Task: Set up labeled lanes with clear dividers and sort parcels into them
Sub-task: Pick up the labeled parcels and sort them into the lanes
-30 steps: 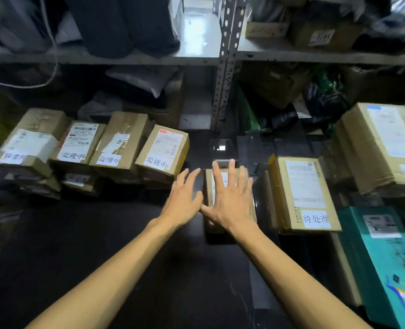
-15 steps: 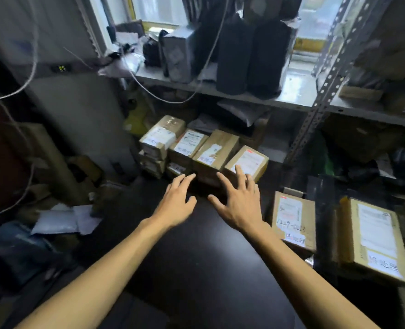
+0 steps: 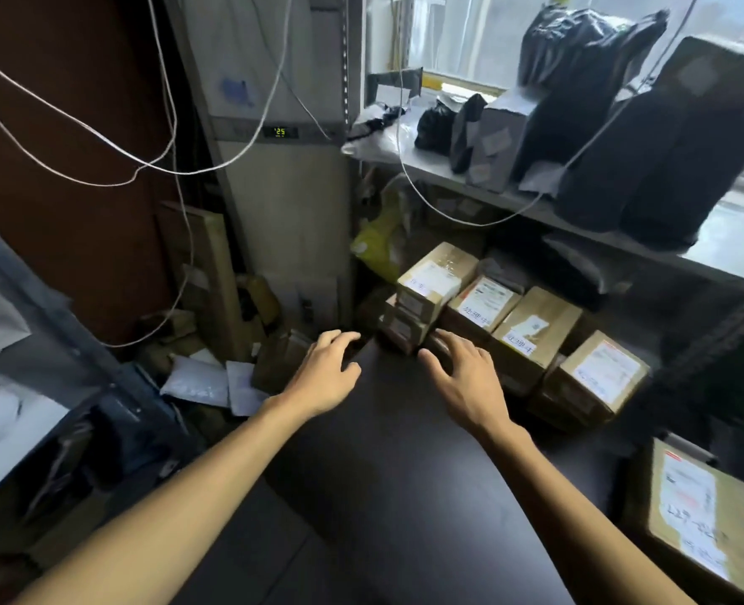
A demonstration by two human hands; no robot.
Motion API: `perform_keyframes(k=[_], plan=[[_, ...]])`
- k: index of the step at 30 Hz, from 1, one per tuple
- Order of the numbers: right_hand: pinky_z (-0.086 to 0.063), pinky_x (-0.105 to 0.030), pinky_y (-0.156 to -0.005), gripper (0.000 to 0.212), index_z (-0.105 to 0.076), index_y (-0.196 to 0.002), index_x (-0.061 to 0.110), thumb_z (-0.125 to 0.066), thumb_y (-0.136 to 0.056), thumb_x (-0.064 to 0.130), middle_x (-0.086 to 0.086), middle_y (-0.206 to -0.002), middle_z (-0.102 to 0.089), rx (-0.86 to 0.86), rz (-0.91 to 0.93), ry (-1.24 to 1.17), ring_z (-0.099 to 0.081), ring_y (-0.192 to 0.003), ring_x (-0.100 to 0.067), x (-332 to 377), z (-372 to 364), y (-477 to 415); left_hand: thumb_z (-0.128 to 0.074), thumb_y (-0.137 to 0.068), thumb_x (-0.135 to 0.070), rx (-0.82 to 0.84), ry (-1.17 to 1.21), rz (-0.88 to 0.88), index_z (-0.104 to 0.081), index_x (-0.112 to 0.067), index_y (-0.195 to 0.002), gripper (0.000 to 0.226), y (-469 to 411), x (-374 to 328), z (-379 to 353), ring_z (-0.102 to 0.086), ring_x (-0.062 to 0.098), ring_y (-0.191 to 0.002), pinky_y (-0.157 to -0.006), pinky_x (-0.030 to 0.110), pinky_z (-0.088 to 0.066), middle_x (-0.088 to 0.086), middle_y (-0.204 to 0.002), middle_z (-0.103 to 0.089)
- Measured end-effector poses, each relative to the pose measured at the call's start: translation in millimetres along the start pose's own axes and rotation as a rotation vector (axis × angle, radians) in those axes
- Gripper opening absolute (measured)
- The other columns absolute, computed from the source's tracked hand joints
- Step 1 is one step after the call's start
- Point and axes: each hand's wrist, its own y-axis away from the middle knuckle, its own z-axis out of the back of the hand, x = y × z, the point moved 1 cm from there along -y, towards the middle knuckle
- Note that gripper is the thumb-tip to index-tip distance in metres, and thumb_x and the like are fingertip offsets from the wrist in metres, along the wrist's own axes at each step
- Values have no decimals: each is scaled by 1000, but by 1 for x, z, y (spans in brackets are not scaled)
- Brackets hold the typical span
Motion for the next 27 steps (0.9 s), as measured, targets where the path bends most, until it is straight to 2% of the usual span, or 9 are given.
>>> perform_keyframes(k=[3,7,13,18,24,27], plan=[[-35,-38,-109,53,-46,-147,27,-46,-100,51,2,-145,-55,-6,-21,-29,-38,-137,-25,9,-7,-21,-50,-96,-23,18,17,-15,-40,-27,-145,50,-22,6,6,-33,19,-140,-109,30,-29,-3,-152,-32],[-41,-41,-107,57,-45,-147,26,-46,-98,54,0,-141,-59,-20,-79,-55,-43,-134,-26,0,-18,-62,-51,-96,-22,39,45,-57,-41,-26,-145,50,-71,-1,1,-36,17,-138,-111,30,-31,-3,-150,-35],[-45,-46,-106,52,-51,-142,21,-53,-97,46,-5,-137,-62,2,-162,-162,-54,-128,-28,-31,-29,-133,-52,-94,-18,109,38,-86,-44,-21,-144,52,-152,-19,-22,-41,19,-134,-113,32,-32,1,-147,-41],[-44,-36,-103,50,-51,-141,17,-56,-97,40,-4,-139,-61,-23,-226,-241,-55,-128,-24,-59,-44,-178,-52,-93,-18,134,62,-58,-41,-23,-145,53,-210,-23,-47,-41,20,-134,-115,34,-30,3,-145,-43],[-43,-27,-94,45,-49,-137,23,-59,-95,35,2,-136,-61,-66,-306,-389,-58,-122,-17,-74,-66,-214,-51,-96,-25,137,126,-15,-22,-22,-154,65,-269,-20,-76,-35,22,-140,-117,40,-28,2,-157,-29],[-43,-26,-93,41,-51,-135,18,-58,-96,32,-1,-132,-61,-105,-276,-319,-57,-120,-18,-78,-75,-224,-46,-98,-24,123,213,89,-33,-18,-149,53,-293,-21,-90,-40,24,-137,-112,36,-33,6,-150,-43]])
